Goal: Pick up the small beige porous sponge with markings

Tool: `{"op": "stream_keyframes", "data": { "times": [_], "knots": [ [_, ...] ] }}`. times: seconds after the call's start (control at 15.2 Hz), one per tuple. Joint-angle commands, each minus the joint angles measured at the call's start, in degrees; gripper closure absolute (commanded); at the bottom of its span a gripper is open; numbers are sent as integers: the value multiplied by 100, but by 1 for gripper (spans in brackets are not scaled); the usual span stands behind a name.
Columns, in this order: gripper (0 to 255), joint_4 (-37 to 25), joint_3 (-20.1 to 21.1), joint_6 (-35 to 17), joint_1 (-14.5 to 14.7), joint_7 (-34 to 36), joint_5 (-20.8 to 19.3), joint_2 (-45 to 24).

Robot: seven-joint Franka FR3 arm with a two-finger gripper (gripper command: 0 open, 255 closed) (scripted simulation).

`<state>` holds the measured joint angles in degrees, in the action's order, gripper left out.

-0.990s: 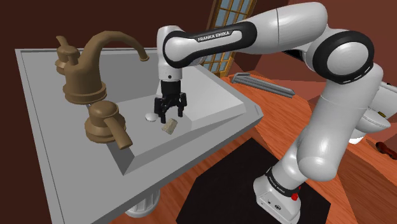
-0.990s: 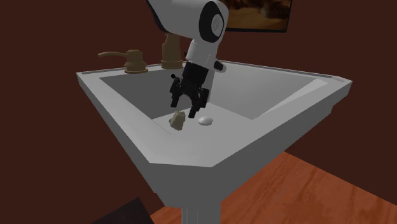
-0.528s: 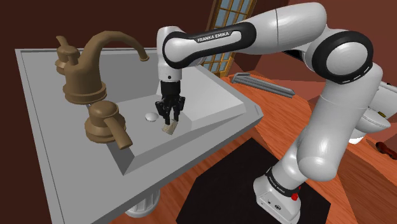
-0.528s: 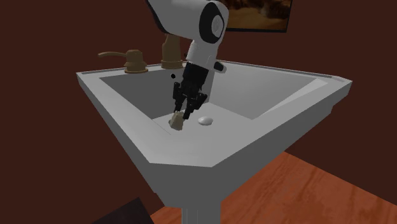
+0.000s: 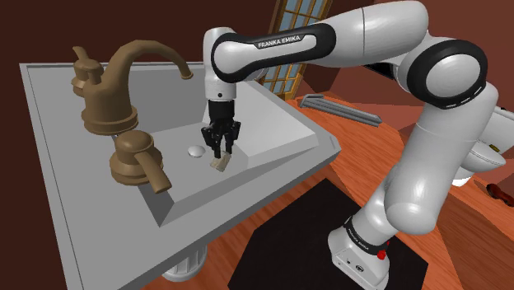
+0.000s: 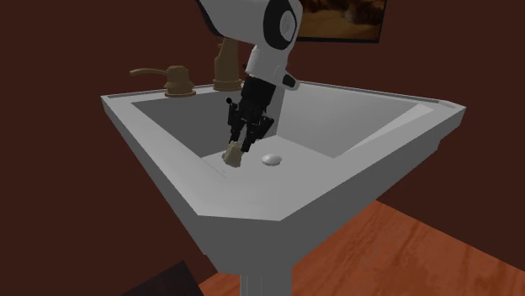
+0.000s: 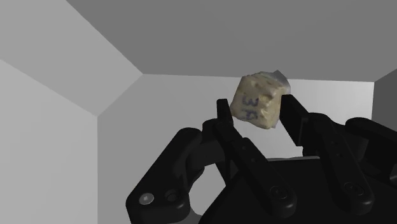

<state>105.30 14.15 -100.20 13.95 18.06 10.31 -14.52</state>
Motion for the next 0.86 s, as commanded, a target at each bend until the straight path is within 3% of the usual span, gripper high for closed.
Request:
{"op": "stream_keyframes", "data": {
  "times": [0.0, 0.79],
  "knots": [
    [255, -64, 0, 123, -9, 10, 8, 57],
    [255, -567, 8, 830, -33, 116, 41, 274]
  ]
}}
